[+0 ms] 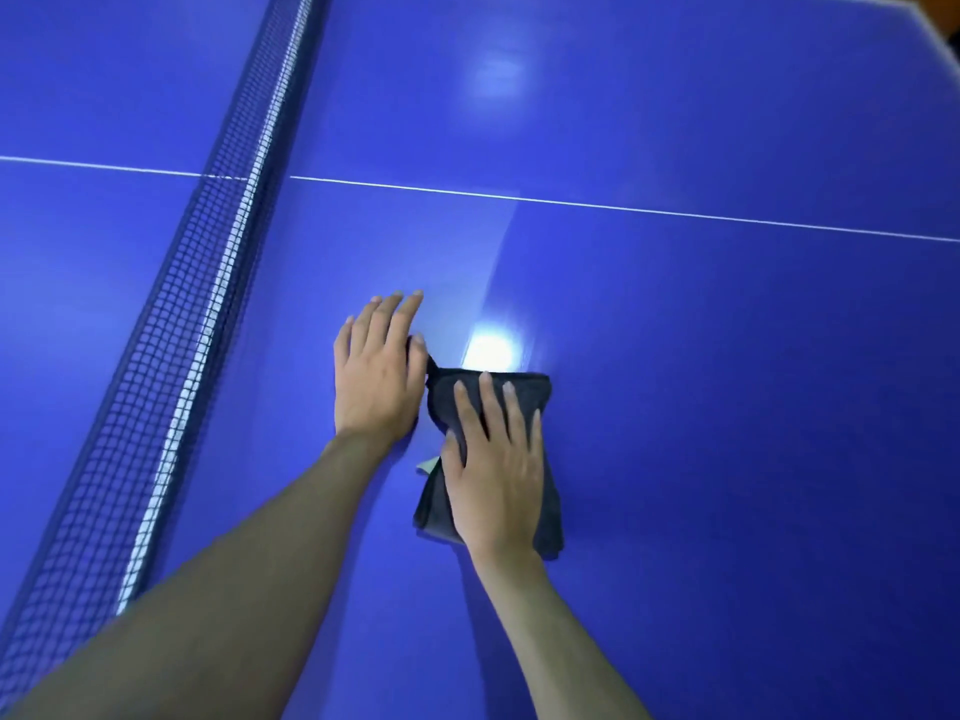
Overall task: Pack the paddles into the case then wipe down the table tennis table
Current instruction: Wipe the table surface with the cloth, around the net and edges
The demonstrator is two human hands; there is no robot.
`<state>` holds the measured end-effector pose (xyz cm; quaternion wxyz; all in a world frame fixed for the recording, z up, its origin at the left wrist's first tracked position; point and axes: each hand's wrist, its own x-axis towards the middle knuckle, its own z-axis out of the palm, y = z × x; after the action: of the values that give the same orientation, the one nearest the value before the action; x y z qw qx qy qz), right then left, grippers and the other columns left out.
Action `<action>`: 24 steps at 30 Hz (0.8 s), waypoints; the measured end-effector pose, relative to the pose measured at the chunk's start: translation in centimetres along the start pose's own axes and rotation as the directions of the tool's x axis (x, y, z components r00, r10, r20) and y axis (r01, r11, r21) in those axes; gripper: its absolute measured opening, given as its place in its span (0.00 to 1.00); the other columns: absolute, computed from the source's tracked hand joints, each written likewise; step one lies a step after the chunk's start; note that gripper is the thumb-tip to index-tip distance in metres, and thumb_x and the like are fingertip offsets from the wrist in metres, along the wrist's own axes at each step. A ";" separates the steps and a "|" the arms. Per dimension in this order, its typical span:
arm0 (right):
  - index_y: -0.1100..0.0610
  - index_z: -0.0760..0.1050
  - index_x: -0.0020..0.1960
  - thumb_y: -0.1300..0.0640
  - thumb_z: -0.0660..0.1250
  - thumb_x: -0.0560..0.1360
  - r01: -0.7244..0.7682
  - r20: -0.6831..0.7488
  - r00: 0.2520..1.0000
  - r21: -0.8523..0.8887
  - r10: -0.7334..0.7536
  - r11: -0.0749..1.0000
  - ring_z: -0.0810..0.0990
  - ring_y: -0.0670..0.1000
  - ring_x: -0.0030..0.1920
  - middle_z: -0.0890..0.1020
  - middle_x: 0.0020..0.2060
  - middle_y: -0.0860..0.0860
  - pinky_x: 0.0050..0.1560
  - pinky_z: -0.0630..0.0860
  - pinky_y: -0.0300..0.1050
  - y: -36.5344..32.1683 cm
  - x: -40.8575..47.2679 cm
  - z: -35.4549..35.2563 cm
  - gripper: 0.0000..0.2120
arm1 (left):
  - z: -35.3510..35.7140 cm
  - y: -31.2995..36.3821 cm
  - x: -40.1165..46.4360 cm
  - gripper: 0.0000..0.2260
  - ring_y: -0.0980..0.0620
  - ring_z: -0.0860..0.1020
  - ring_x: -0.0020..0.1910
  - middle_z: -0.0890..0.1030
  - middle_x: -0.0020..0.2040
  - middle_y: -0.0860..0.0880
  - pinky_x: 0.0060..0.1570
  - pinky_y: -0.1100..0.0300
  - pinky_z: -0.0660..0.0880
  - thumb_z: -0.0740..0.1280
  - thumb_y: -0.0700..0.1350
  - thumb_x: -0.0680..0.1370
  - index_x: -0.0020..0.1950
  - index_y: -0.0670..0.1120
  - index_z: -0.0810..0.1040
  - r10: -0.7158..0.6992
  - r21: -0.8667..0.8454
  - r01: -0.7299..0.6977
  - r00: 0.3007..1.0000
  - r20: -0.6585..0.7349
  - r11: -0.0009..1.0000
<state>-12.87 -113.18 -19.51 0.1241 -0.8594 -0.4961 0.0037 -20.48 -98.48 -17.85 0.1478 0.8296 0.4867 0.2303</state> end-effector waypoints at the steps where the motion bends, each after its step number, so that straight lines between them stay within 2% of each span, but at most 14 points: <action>1: 0.47 0.66 0.81 0.45 0.53 0.84 -0.004 0.005 1.000 -0.002 0.004 1.000 0.59 0.54 0.83 0.63 0.82 0.49 0.81 0.59 0.61 -0.3 -1.4 -0.1 0.26 | -0.7 -0.7 -0.1 0.21 0.45 0.66 0.77 0.72 0.75 0.48 0.76 0.42 0.61 0.56 0.47 0.85 0.78 0.49 0.68 -0.004 0.007 0.003 1.000 0.011 1.000; 6: 0.45 0.63 0.82 0.44 0.52 0.84 -0.004 0.033 0.999 -0.043 0.006 0.999 0.57 0.54 0.83 0.62 0.83 0.48 0.81 0.59 0.62 -0.8 -1.8 -0.2 0.27 | -2.9 -5.5 -0.7 0.22 0.46 0.64 0.78 0.71 0.76 0.48 0.78 0.42 0.56 0.50 0.53 0.86 0.78 0.51 0.67 0.013 0.146 -0.032 0.992 0.128 0.989; 10: 0.44 0.61 0.83 0.44 0.51 0.84 0.006 0.026 1.000 -0.050 -0.005 0.999 0.56 0.53 0.84 0.61 0.83 0.47 0.82 0.56 0.61 -0.5 4.5 0.8 0.27 | -2.7 -7.0 -1.6 0.22 0.47 0.60 0.81 0.67 0.79 0.48 0.80 0.41 0.50 0.49 0.53 0.86 0.78 0.50 0.67 -0.093 0.215 0.070 0.991 0.099 0.974; 17: 0.46 0.66 0.81 0.45 0.57 0.84 -0.039 -0.045 0.998 -0.026 0.037 0.999 0.60 0.55 0.82 0.65 0.82 0.49 0.80 0.58 0.63 0.1 18.9 2.6 0.25 | -2.6 -7.1 -1.4 0.24 0.47 0.59 0.82 0.63 0.82 0.47 0.79 0.38 0.54 0.50 0.55 0.85 0.79 0.50 0.66 -0.098 0.269 0.056 0.985 0.144 0.961; 21: 0.46 0.67 0.80 0.46 0.59 0.84 -0.035 -0.065 0.997 0.005 0.035 0.999 0.62 0.56 0.81 0.67 0.81 0.50 0.81 0.58 0.63 0.4 25.9 3.0 0.25 | -2.3 -7.4 -1.3 0.27 0.47 0.59 0.82 0.56 0.84 0.47 0.79 0.36 0.54 0.52 0.56 0.84 0.83 0.50 0.59 -0.093 0.338 0.037 0.984 0.153 0.940; 24: 0.46 0.67 0.81 0.47 0.59 0.85 -0.015 -0.055 0.998 0.011 0.015 1.000 0.62 0.56 0.82 0.66 0.81 0.50 0.81 0.58 0.63 0.5 29.7 3.1 0.24 | -2.1 -7.7 -1.4 0.28 0.47 0.58 0.82 0.56 0.84 0.47 0.78 0.35 0.55 0.52 0.56 0.84 0.84 0.50 0.58 -0.080 0.353 0.019 0.984 0.158 0.935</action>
<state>2.25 -87.41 -19.20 0.1423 -0.8621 -0.4860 -0.0164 -27.86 -95.96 -20.05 0.0446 0.8466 0.5264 0.0645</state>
